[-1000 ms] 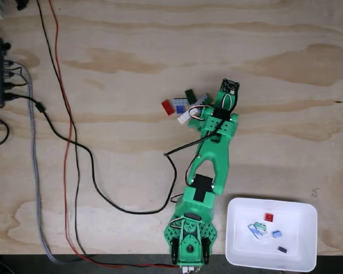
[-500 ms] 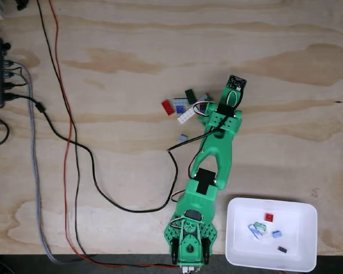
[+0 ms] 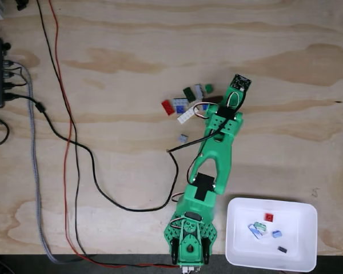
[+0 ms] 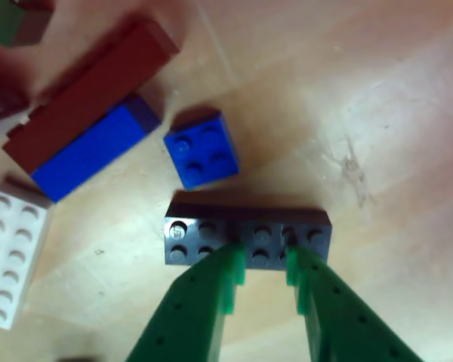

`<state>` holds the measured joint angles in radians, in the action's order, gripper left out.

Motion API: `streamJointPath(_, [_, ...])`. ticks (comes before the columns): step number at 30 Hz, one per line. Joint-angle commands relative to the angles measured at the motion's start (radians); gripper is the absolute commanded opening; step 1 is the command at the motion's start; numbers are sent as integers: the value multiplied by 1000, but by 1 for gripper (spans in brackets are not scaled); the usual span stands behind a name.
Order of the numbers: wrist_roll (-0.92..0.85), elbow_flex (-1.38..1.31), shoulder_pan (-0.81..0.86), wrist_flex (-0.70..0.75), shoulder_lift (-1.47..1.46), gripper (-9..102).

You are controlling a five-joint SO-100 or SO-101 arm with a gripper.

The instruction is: Put all lego bricks in the bin.

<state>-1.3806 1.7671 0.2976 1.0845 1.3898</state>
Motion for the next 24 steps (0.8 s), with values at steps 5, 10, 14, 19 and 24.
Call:
streamJointPath(5, [133, -61, 23, 227, 204, 31])
streamJointPath(10, [405, 2, 140, 196, 318, 35])
streamJointPath(14, [657, 140, 341, 255, 502, 30])
streamJointPath(19, [848, 442, 348, -117, 499, 28])
streamJointPath(24, [1014, 387, 227, -184, 354, 28])
